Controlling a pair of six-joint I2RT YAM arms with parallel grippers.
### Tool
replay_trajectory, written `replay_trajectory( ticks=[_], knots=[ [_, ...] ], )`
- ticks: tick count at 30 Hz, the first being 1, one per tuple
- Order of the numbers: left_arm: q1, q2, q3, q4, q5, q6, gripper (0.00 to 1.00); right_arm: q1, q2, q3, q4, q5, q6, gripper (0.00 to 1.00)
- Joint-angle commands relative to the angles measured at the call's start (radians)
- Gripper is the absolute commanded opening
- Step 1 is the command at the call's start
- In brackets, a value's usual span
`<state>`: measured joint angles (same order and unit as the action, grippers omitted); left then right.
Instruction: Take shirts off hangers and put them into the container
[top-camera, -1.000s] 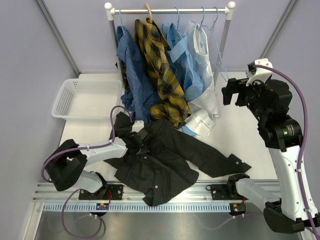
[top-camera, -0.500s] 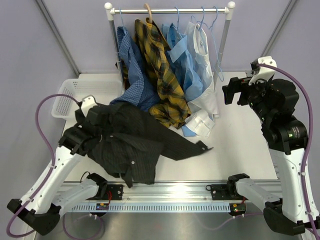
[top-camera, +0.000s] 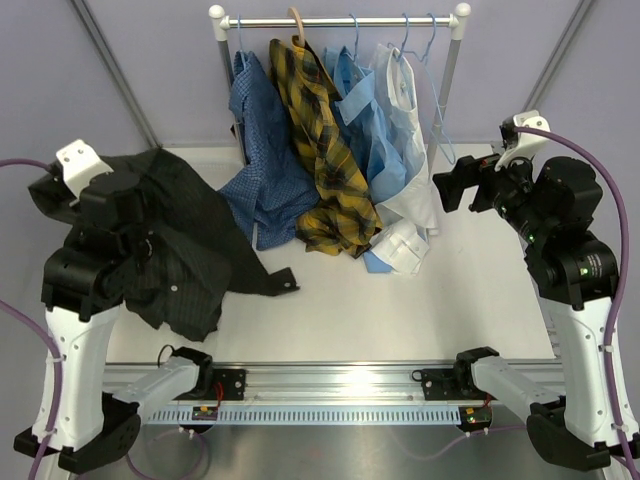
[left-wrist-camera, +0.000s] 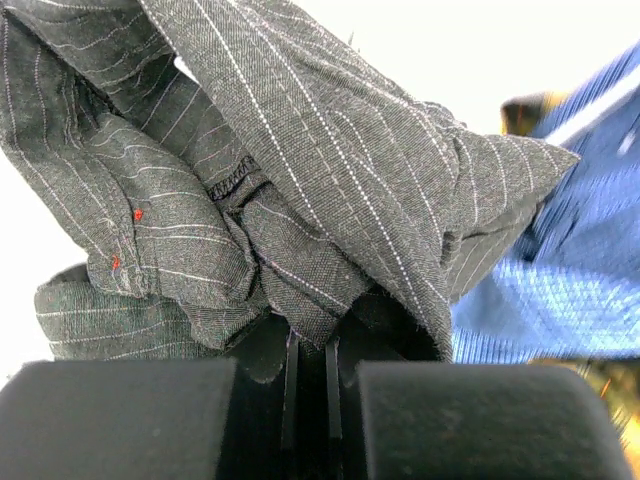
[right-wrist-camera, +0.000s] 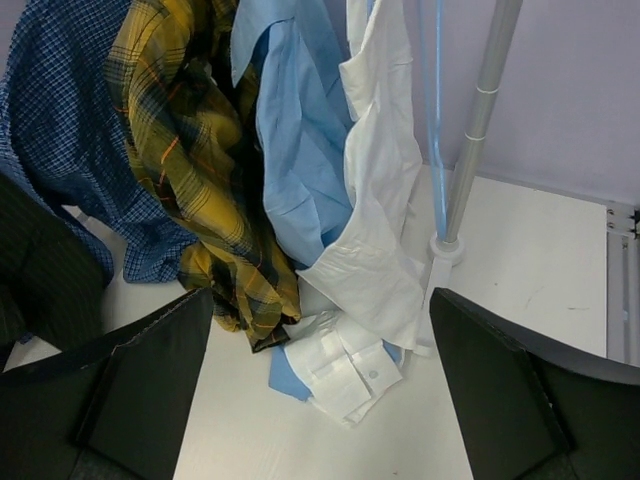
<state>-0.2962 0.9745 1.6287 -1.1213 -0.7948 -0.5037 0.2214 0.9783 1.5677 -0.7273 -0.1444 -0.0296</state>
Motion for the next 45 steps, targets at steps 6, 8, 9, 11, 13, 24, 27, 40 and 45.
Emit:
replay_trajectory(
  ticks=[6,8,9,11,13,24,27,40,45],
  knots=[
    [0.005,0.130,0.247,0.358,0.003,0.217,0.00,-0.001,0.002,-0.040,0.060,-0.124,0.071,1.00],
    [0.005,0.153,0.258,0.463,0.023,0.299,0.00,-0.001,0.000,-0.054,0.066,-0.144,0.080,0.99],
    [0.005,0.161,0.275,0.559,0.026,0.326,0.00,-0.001,-0.004,-0.058,0.069,-0.149,0.083,0.99],
    [0.005,0.187,0.296,0.647,0.032,0.398,0.00,0.001,-0.009,-0.069,0.074,-0.159,0.091,0.99],
    [0.005,0.205,0.312,0.790,0.043,0.468,0.00,0.001,-0.015,-0.077,0.074,-0.173,0.096,0.99],
    [0.035,0.344,0.411,1.250,0.204,0.741,0.00,-0.001,-0.044,-0.149,0.092,-0.175,0.091,0.99],
    [0.104,0.378,0.419,1.275,0.259,0.731,0.00,0.001,-0.050,-0.172,0.101,-0.178,0.091,1.00],
    [0.371,0.458,0.194,1.393,0.422,0.556,0.00,-0.001,-0.055,-0.224,0.112,-0.188,0.083,0.99],
    [0.370,0.466,0.276,1.341,0.453,0.527,0.00,0.001,-0.050,-0.228,0.111,-0.184,0.076,0.99]
  ],
)
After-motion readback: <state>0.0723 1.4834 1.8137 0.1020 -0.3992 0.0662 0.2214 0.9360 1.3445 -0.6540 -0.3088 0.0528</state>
